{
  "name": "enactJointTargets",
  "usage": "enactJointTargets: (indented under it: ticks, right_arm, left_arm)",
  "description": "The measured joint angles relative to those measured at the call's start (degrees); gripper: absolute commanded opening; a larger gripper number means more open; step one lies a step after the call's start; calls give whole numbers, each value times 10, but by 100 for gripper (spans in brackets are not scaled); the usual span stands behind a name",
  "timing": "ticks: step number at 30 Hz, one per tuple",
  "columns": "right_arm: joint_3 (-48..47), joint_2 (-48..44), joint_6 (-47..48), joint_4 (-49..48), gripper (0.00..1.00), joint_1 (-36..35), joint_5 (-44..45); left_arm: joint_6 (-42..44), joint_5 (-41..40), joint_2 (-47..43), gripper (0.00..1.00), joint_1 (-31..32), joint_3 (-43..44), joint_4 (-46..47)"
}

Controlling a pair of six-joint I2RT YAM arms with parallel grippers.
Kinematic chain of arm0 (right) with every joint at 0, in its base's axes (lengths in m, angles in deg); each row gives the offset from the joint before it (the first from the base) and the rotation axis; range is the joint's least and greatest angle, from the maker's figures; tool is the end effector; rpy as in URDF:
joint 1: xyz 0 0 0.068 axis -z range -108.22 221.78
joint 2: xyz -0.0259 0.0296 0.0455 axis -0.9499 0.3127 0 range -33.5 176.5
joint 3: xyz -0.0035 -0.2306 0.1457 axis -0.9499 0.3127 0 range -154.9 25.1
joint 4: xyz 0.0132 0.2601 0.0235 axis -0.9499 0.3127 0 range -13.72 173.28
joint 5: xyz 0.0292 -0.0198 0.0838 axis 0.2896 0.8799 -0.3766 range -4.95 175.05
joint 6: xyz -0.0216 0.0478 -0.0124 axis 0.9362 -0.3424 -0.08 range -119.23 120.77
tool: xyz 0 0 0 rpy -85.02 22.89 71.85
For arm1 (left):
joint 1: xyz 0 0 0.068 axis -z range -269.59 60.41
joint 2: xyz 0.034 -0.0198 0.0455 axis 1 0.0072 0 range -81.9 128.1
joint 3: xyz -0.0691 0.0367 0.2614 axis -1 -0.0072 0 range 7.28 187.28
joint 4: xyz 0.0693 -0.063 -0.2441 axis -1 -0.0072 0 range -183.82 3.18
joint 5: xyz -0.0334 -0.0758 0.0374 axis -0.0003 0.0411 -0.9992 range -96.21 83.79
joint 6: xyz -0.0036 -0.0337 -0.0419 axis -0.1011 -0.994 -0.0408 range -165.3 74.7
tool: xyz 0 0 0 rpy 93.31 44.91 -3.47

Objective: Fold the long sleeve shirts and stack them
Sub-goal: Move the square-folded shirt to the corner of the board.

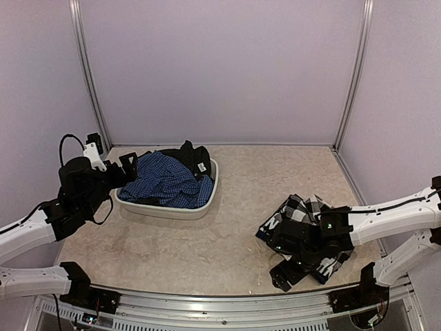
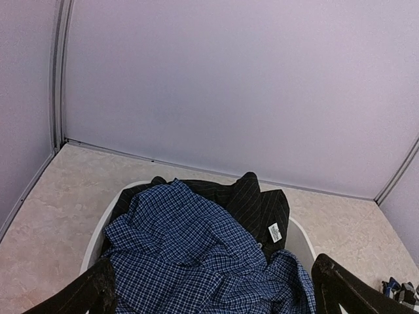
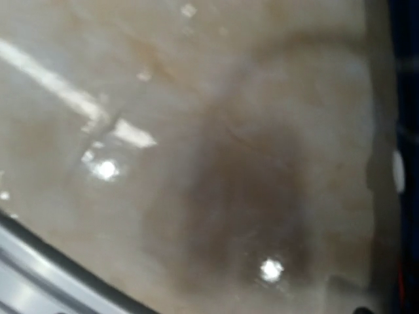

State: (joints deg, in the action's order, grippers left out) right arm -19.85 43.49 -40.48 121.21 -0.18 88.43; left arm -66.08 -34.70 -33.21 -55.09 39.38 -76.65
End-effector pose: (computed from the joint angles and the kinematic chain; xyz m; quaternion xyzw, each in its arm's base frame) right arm 0.0717 0.2131 0.1848 -0.2597 0.9586 0.0785 0.0869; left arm 0.1762 -0.1006 0.2876 -0.0765 0.7371 -0.1372 0.6573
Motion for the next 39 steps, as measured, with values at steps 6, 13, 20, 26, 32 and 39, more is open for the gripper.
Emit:
enactJointTargets:
  ticks: [6, 13, 20, 26, 32, 39]
  right_arm:
    - [22, 15, -3, 1, 93, 41, -22]
    - [37, 27, -7, 26, 97, 120, -16]
    - [38, 27, -12, 57, 99, 221, 28]
    - [37, 30, -21, 73, 99, 280, 70]
    - [30, 44, -64, 105, 99, 317, 122]
    - [1, 85, -111, 132, 99, 322, 168]
  left_arm:
    - [0, 0, -4, 99, 0, -1, 0]
    - [0, -3, -4, 99, 0, -1, 0]
    - [0, -5, -4, 99, 0, -1, 0]
    - [0, -5, -4, 99, 0, -1, 0]
    - [0, 1, -2, 99, 0, -1, 3]
    - [-8, 32, 24, 99, 0, -1, 13]
